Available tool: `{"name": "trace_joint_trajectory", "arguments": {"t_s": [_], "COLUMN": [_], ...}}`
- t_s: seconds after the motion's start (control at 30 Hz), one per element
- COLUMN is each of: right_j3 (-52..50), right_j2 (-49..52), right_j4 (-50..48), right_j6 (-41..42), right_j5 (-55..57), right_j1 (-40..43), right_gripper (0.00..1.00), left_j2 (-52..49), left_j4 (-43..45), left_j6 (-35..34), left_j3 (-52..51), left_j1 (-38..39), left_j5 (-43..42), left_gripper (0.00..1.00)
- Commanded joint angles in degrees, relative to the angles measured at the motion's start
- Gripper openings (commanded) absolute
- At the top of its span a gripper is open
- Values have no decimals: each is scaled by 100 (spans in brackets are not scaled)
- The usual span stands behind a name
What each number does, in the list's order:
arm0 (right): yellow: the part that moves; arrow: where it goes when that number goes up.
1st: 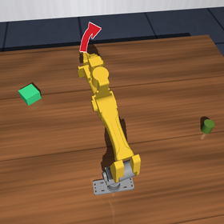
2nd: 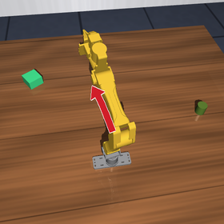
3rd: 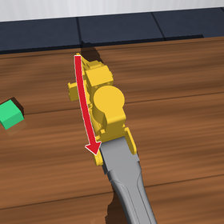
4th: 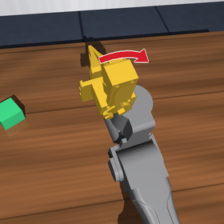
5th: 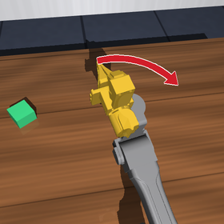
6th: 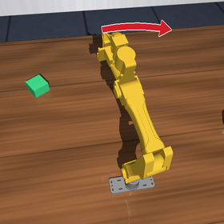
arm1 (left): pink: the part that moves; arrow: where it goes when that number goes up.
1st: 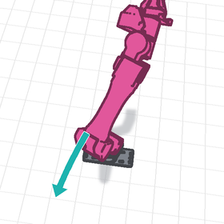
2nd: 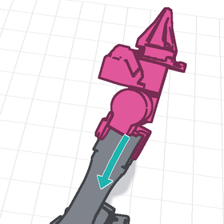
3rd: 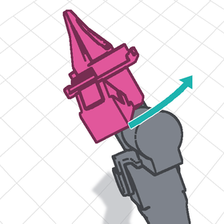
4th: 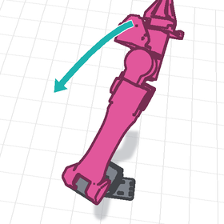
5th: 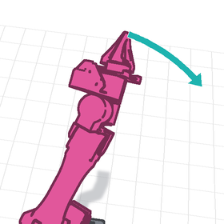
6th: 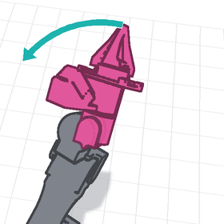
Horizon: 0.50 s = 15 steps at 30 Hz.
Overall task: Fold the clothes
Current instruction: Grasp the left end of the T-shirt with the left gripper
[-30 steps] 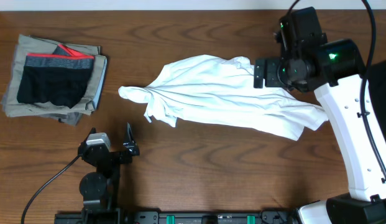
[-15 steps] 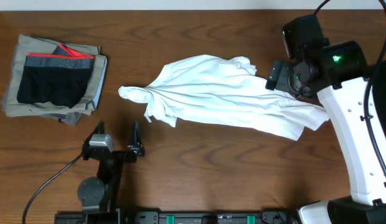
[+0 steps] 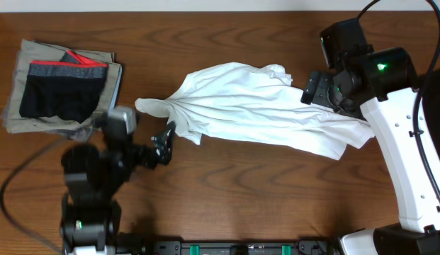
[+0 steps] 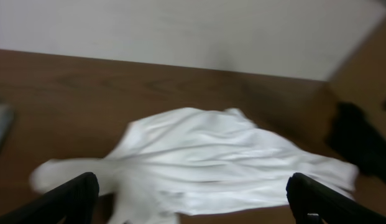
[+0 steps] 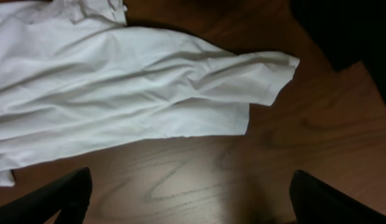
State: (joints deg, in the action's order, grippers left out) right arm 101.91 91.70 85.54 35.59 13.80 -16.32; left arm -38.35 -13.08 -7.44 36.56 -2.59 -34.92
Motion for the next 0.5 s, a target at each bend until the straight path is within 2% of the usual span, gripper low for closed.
{"name": "trace_joint_trajectory", "arguments": {"t_s": [0.0, 0.13, 0.23, 0.47], "right_j3": [-15, -15, -15, -15], "right_j2": [-94, -94, -94, -94], "right_j4": [24, 22, 13, -85], "right_j6": [98, 101, 101, 101], "right_j5": [-52, -52, -50, -52], "right_j1": [55, 55, 55, 55], "right_gripper": [99, 99, 99, 99], "left_j2": [-756, -1650, -2264, -3281], "left_j4": [-55, -146, -192, -424], "left_j6": [118, 85, -203, -321], "left_j3": [157, 157, 157, 275], "left_j1": [-15, -17, -17, 94], "left_j5": [-953, -568, -118, 1340], "left_gripper": [98, 98, 98, 98]}}
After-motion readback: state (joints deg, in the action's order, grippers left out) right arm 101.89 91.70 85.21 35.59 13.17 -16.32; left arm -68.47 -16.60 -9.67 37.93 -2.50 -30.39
